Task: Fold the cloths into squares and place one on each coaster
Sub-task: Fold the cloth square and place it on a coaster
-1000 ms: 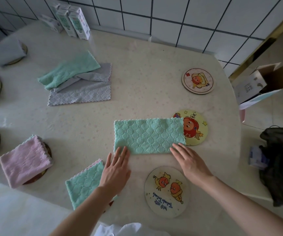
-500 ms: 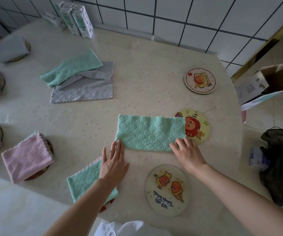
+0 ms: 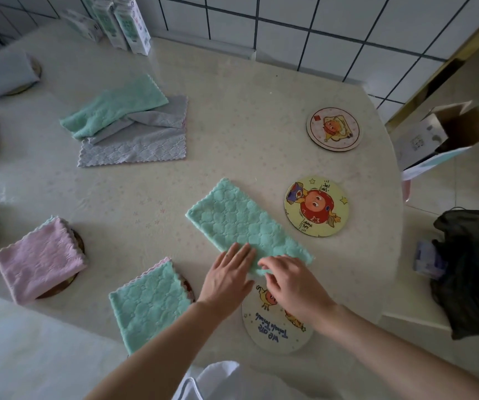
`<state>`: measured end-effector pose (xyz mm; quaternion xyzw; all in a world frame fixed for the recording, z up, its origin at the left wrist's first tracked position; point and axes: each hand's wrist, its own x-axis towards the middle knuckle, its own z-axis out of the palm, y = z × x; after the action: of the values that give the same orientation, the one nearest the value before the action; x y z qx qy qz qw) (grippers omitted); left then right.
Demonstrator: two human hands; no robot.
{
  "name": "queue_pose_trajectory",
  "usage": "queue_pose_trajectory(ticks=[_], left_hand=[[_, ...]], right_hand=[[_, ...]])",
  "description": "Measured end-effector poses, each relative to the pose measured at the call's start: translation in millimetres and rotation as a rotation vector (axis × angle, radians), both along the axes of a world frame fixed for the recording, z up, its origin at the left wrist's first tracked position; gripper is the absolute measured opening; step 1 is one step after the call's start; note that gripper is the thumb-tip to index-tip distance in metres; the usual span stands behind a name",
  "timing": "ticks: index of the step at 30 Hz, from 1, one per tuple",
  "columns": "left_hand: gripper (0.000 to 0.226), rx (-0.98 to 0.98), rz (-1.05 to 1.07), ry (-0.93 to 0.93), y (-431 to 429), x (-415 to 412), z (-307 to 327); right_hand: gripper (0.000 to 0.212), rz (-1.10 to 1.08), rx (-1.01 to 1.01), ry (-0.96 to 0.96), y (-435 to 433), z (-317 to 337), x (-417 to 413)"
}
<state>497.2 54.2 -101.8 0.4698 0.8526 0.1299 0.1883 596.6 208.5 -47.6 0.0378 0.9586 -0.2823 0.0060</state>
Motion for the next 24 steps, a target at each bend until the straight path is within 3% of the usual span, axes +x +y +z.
queue_pose_trajectory(ticks=[6,9,11,15,19,22,24], left_hand=[[0.046,0.178,-0.092,-0.027,-18.5,8.1,-5.0],[0.041,0.198,-0.229,-0.017,-34.0,0.8,-10.2],[0.04,0.196,-0.272,-0.016,-42.3,-3.9,-11.4],[0.042,0.188,-0.29,-0.015,-46.6,-7.3,-6.8],[0.038,0.262,-0.047,-0.139,-44.7,-6.9,-2.1],[0.028,0.216,0.164,-0.231,-36.6,-12.1,4.9],[0.014,0.143,0.307,-0.276,-26.7,-21.1,11.9]], right_hand=[[0.026,0.048,-0.195,-0.068,-8.4,9.3,7.6],[0.031,0.105,0.016,-0.016,11.8,-8.8,8.3],[0.049,0.168,0.139,-0.048,26.1,-22.2,10.3],[0.069,0.284,0.239,-0.169,40.9,-37.2,21.6],[0.08,0.264,0.209,-0.189,43.5,-40.0,29.0],[0.066,0.187,0.116,-0.189,45.7,-42.2,24.8],[0.053,0.054,-0.086,-0.305,46.4,-36.7,14.5]])
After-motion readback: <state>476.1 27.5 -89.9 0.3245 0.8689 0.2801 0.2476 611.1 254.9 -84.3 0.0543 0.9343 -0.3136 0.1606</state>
